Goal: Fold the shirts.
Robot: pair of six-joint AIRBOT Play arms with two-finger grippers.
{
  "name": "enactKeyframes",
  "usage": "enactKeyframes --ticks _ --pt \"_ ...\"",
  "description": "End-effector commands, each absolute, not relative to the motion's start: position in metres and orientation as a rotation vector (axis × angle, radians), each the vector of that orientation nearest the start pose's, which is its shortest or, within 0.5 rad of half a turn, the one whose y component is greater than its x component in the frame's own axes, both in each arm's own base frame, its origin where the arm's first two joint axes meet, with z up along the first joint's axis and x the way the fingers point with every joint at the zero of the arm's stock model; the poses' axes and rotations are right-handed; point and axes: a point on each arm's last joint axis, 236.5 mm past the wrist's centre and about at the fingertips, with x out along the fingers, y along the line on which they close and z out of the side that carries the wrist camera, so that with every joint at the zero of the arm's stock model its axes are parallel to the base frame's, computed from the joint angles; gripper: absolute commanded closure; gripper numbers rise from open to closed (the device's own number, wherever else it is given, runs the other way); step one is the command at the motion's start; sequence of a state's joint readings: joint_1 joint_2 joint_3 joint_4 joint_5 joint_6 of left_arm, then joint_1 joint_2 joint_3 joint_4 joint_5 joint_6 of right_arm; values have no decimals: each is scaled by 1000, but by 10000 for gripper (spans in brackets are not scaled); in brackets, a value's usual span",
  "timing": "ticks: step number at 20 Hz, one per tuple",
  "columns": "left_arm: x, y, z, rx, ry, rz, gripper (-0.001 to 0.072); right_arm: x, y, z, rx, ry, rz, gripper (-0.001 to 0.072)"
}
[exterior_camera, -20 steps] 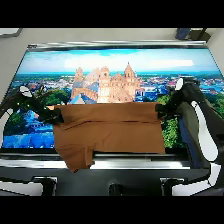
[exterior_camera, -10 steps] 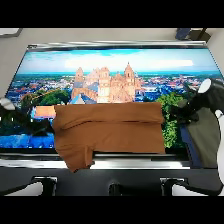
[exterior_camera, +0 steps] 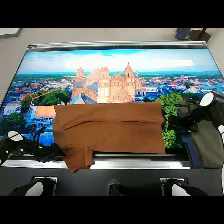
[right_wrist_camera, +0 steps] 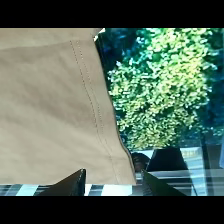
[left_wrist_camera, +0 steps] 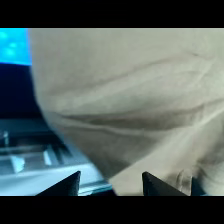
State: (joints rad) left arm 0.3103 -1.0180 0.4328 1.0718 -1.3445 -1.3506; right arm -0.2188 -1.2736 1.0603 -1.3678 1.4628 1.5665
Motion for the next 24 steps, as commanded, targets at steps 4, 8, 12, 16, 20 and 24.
enactKeyframes --ticks 4,8,12,16,20,24 --pt "170 -76 -110 -681 1648 -150 433 252 -1 -41 387 1670 -1 231" --pt "163 -79 -107 -657 1671 -199 679 218 7 -62 404 1729 -4 195" --pt "160 -81 -105 -645 1677 -225 679 198 21 -87 465 1761 9 195" --pt "160 -81 -104 -644 1676 -227 680 198 19 -102 472 1734 -22 195" --pt "161 -81 -104 -642 1674 -227 679 211 20 -109 510 1692 -45 199" --pt "172 -78 -97 -605 1641 -256 680 217 29 -105 551 1687 -15 663"
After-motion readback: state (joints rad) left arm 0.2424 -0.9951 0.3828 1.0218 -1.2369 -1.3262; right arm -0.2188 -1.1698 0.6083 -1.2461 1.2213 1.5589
